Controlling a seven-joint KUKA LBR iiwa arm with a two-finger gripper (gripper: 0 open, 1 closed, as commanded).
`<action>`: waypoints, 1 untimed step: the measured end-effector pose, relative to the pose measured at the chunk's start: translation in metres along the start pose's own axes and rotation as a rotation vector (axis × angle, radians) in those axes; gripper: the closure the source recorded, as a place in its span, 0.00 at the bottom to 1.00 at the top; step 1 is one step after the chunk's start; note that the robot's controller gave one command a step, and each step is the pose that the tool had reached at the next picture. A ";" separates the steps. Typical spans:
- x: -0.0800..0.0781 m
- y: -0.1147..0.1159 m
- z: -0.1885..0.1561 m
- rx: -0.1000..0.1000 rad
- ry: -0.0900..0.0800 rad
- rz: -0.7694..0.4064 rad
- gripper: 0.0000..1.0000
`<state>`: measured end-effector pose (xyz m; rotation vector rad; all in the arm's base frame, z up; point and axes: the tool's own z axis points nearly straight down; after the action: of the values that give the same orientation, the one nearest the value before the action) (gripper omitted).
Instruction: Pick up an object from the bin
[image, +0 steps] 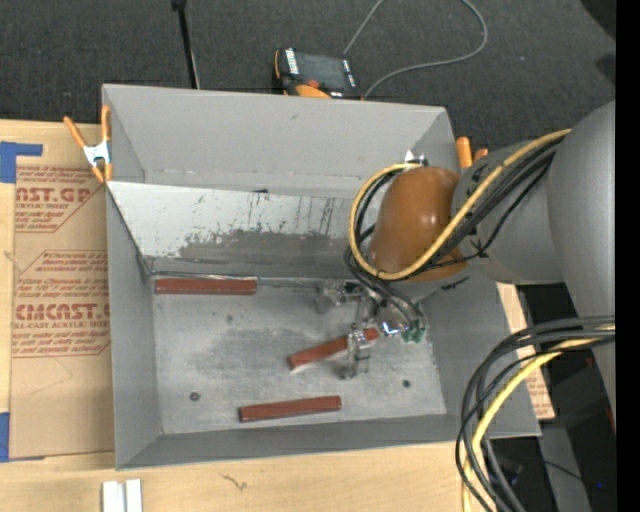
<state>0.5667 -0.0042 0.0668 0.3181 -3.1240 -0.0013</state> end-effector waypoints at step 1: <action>-0.001 0.000 -0.003 0.000 -0.001 0.001 1.00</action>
Offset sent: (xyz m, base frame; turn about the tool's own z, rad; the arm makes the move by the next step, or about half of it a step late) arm 0.0000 0.0000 0.0000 0.0000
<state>0.5673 -0.0043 0.0702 0.3171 -3.1251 -0.0009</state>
